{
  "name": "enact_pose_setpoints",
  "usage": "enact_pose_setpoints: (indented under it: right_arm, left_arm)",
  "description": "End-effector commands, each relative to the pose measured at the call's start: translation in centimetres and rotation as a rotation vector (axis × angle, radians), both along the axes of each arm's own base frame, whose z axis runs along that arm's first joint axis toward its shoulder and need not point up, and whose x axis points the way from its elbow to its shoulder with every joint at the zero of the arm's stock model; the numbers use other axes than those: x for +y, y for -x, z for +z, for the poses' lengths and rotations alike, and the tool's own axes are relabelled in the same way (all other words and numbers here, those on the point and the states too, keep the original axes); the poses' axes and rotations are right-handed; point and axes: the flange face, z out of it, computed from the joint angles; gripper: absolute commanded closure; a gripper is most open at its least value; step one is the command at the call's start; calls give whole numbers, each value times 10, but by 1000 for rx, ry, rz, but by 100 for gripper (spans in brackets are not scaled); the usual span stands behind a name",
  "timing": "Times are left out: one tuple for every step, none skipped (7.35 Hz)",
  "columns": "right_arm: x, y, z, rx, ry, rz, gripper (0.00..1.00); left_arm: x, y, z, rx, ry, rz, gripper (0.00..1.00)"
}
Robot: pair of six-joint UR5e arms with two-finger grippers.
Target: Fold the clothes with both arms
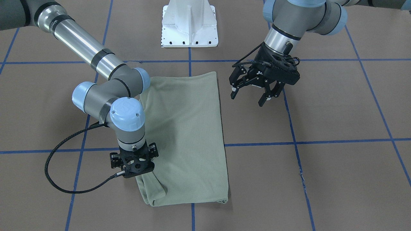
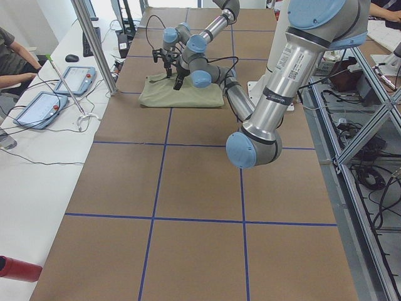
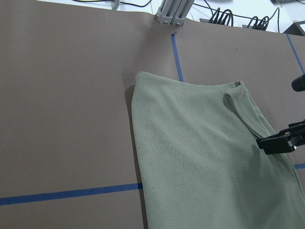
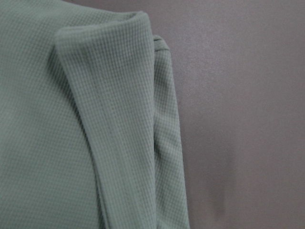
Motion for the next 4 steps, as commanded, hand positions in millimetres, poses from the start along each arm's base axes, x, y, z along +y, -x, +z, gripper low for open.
enact_pose_setpoints:
  right_arm:
    - [-12,-15,4,2,12,-4,0]
    - [-19,-24,7,5,16,1,0]
    - [-25,-31,15,13,24,2,0]
    - [-31,-42,32,30,35,7,0]
  left_arm:
    - [1,1,-1,3,-1,0,0]
    - [1,1,-2,4,-2,0,0]
    - [2,0,-3,6,-4,1,0]
    - [1,0,-5,10,-7,1,0]
